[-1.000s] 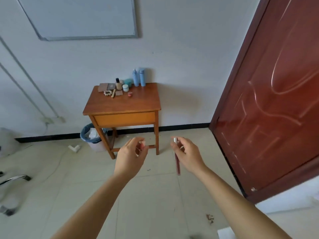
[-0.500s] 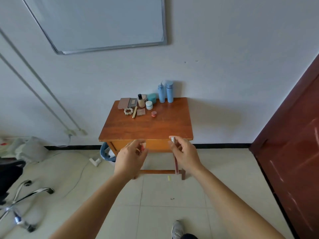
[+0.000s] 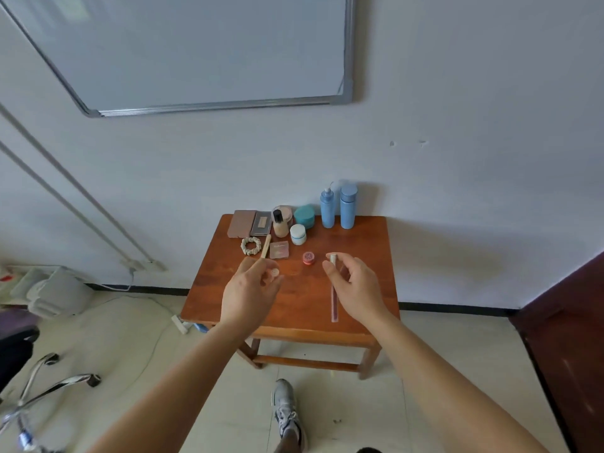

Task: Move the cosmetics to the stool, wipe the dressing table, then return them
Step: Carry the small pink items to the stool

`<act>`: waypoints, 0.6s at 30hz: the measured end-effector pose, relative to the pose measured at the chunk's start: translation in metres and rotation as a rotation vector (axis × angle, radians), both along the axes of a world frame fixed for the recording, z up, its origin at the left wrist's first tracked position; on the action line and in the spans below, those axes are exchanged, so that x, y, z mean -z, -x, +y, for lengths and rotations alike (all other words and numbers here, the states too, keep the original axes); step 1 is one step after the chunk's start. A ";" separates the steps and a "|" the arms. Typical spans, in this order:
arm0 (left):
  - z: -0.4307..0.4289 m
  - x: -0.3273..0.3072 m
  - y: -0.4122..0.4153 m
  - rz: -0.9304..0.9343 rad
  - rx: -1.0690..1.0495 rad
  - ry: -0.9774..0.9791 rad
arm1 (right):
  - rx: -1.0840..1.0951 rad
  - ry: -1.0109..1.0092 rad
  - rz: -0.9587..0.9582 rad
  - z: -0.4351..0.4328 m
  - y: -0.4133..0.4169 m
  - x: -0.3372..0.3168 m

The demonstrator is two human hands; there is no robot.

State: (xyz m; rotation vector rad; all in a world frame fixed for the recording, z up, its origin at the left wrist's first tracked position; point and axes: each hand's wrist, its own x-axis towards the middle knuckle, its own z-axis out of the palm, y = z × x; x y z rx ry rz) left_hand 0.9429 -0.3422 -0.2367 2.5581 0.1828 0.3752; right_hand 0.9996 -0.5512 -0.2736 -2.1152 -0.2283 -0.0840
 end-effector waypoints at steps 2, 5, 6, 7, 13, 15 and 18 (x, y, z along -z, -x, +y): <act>0.006 0.014 -0.022 0.022 0.014 -0.009 | 0.008 0.016 0.031 0.001 -0.014 0.010; 0.016 0.038 -0.068 0.074 0.038 0.000 | 0.042 0.041 0.089 0.007 -0.048 0.027; 0.019 0.044 -0.080 0.086 0.040 0.012 | 0.054 0.056 0.105 0.008 -0.057 0.030; 0.022 0.050 -0.094 0.097 0.047 0.024 | 0.064 0.071 0.124 0.012 -0.068 0.035; 0.051 0.098 -0.179 0.271 0.078 0.025 | 0.097 0.159 0.334 0.045 -0.135 0.069; 0.057 0.117 -0.200 0.348 0.084 0.029 | 0.123 0.184 0.371 0.056 -0.153 0.082; 0.059 0.144 -0.218 0.482 0.119 0.000 | 0.138 0.256 0.422 0.065 -0.164 0.104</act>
